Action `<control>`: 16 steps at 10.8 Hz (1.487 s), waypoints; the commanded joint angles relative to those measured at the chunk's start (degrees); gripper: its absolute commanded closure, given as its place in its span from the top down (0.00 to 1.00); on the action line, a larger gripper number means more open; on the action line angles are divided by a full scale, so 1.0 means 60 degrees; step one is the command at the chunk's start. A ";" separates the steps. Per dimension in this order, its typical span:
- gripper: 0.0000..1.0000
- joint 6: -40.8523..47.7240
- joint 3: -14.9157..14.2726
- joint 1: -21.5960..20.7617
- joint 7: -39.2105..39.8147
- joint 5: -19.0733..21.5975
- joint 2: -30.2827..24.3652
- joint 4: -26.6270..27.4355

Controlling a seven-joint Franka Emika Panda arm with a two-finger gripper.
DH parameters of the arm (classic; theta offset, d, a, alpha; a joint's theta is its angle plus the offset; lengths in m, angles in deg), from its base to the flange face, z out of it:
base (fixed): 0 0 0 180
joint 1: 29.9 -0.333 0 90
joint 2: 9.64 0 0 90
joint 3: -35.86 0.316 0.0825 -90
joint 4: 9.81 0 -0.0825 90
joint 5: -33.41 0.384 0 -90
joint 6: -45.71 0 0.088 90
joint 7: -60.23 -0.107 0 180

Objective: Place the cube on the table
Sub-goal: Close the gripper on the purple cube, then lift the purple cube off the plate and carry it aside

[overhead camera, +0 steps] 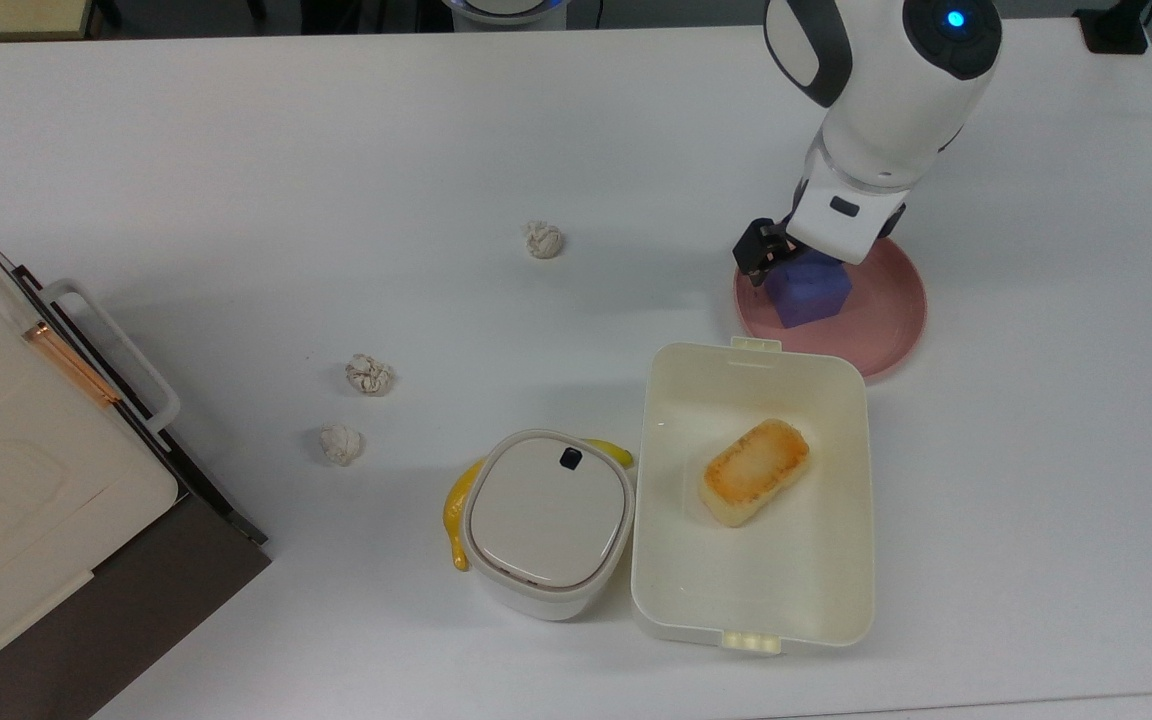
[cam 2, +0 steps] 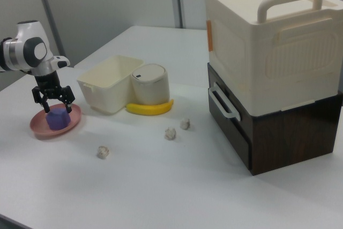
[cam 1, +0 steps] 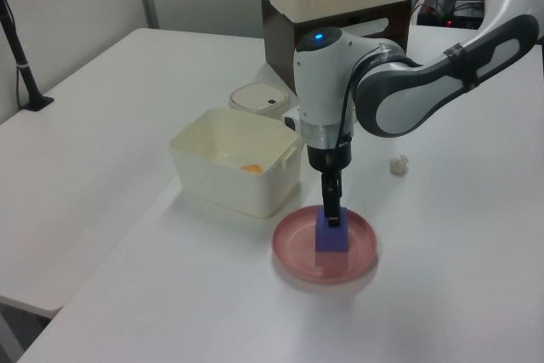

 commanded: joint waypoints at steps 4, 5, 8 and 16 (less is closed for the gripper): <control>1.00 0.0147 0.0328 -0.0081 -0.0233 0.0165 0.0029 0.0176; 0.96 0.0147 0.0328 -0.0081 -0.0349 0.0150 0.0043 0.0190; 0.11 0.0161 0.0285 -0.0008 -0.0336 0.0135 -0.0015 0.0118; 0.00 0.2167 -0.1543 0.0707 0.1418 0.0033 -0.1011 -0.0176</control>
